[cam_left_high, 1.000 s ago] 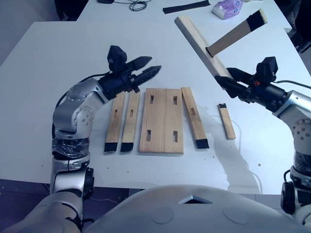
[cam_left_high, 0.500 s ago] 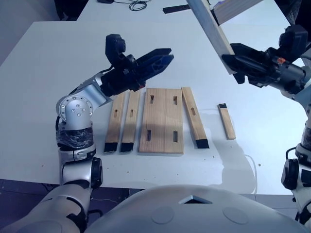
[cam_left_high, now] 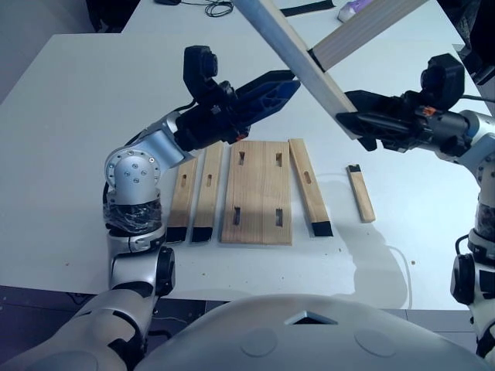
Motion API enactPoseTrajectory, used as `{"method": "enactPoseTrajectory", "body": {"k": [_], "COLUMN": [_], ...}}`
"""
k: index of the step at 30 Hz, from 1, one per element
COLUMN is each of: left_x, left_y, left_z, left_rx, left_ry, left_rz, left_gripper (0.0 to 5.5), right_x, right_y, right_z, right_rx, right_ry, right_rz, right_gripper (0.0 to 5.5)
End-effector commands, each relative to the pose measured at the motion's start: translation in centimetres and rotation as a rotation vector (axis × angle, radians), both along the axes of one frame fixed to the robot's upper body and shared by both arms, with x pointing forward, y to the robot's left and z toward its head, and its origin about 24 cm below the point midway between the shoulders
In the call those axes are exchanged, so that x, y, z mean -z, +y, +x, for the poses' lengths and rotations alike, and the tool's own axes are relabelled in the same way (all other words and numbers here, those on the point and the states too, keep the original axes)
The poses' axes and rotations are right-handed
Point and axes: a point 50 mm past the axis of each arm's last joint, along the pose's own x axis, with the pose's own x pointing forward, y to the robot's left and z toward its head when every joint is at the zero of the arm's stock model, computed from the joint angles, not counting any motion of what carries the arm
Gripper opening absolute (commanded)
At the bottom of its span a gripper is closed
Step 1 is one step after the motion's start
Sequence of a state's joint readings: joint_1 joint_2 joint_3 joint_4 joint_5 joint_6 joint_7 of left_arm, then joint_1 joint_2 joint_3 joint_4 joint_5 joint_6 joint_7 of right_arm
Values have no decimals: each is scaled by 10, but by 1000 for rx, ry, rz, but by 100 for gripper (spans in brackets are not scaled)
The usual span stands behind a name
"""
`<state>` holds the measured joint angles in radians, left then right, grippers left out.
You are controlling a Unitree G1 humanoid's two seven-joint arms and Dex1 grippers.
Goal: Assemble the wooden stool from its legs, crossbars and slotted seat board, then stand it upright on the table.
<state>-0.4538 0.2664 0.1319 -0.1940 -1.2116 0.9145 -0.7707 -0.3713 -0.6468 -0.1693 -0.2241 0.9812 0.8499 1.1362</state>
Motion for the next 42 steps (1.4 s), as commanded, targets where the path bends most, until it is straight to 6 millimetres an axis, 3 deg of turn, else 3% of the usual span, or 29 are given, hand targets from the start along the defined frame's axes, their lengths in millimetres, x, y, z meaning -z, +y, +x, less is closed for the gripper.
{"method": "enactPoseTrajectory", "body": {"k": [1,13,19,33,34,42], "left_x": [-7,-10,-9,-4,-4,-6], "left_y": [-4,-6,-5,-3,-3,2], "left_z": [0,-2,-8,-8,-8,-2], "left_rx": [12,4,60,57,51,9], "left_ry": [-9,-23,-31,-57,-57,-54], "left_rz": [-1,14,6,59,60,43], "left_gripper": [317,317,227,224,223,208], "right_x": [3,10,10,13,15,25], "right_y": [2,3,3,0,-1,-5], "right_z": [-5,-8,-7,-7,-5,-14], "right_rx": [-34,-50,-45,-25,-11,-50], "right_ry": [2,11,2,-3,2,-4], "right_rz": [-23,-60,-66,-102,-111,-203], "right_gripper": [205,205,205,205,242,359]}}
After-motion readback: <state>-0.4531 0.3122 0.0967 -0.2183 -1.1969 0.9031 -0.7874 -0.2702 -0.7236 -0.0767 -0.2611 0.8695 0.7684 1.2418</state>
